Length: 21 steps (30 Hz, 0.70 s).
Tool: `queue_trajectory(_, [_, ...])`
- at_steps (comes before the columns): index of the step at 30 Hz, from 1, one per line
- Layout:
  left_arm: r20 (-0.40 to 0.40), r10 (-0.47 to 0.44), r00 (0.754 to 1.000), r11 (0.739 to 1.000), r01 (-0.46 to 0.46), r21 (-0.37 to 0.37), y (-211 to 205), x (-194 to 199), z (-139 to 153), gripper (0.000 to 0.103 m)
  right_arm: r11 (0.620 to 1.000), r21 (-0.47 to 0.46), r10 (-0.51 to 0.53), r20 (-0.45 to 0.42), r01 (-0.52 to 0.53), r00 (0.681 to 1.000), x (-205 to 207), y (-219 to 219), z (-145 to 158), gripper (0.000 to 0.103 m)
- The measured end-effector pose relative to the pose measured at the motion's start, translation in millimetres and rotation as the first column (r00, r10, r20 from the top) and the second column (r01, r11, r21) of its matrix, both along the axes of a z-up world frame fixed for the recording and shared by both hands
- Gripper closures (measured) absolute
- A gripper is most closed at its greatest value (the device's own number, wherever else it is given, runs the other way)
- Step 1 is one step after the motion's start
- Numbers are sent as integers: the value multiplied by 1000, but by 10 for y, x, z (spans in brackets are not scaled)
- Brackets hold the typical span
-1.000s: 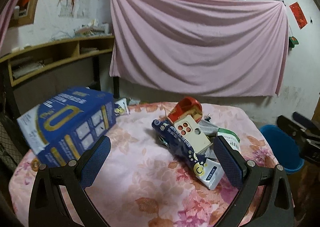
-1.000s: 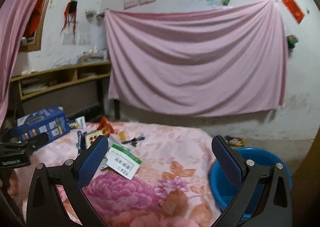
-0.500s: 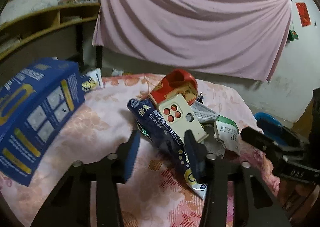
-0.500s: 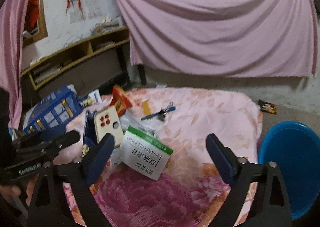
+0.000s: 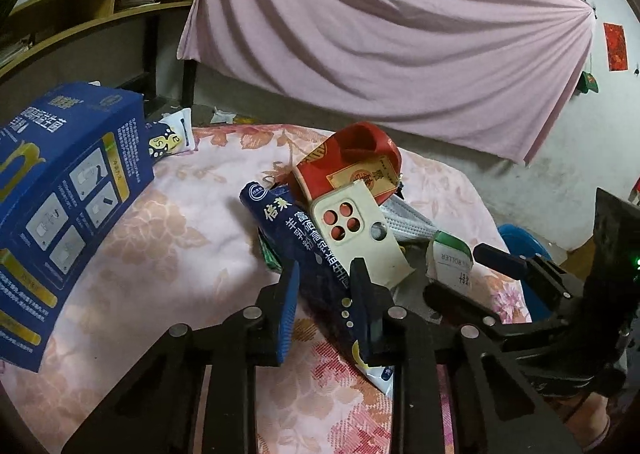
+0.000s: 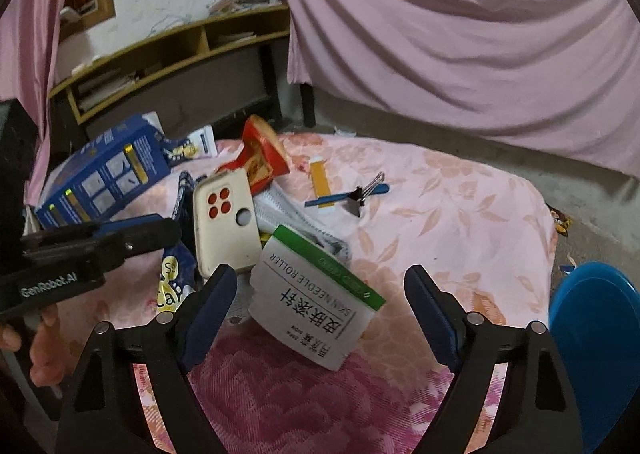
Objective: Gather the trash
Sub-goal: 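Move both tools toward the trash pile on the bedspread, then grasp the blue snack wrapper with the left tool while the right tool grasps the white-green box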
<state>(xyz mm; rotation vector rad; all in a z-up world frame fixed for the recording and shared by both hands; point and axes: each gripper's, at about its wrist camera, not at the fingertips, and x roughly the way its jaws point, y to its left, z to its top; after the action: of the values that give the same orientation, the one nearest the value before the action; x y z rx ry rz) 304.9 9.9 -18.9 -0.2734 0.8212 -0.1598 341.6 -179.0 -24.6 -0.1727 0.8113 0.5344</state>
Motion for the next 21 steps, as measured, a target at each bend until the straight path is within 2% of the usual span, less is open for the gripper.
queue_trajectory(4, [-13, 3, 1000, 1000, -3, -7, 16, -3, 12, 80, 1000, -29, 10, -14, -10, 1000, -8, 62, -56, 19])
queue_trajectory(8, [-25, 5, 1000, 1000, -6, -30, 41, 34, 3, 80, 999, -34, 9, -21, -10, 1000, -12, 71, -73, 31])
queue_trajectory(12, [-22, 7, 1000, 1000, -7, 16, 1, 9, 18, 82, 1000, -14, 4, -31, -5, 1000, -12, 48, -74, 32])
queue_trajectory(14, [-24, 10, 1000, 1000, -10, 21, 2, -13, 16, 86, 1000, -3, 3, -36, -3, 999, -15, 40, -75, 32])
queue_trajectory(17, [-35, 30, 999, 999, -29, 34, 46, -76, 2, 88, 1000, 22, 0, -41, 1, 999, -25, 10, -64, 33])
queue_trajectory(19, [-47, 42, 998, 999, -40, 26, 95, -114, -15, 88, 999, 35, -4, -39, 5, 999, -39, -7, -52, 33])
queue_trajectory(21, [-60, 45, 997, 999, -46, -16, 148, -133, -48, 88, 999, 47, -4, -37, 6, 999, -56, -17, -41, 33])
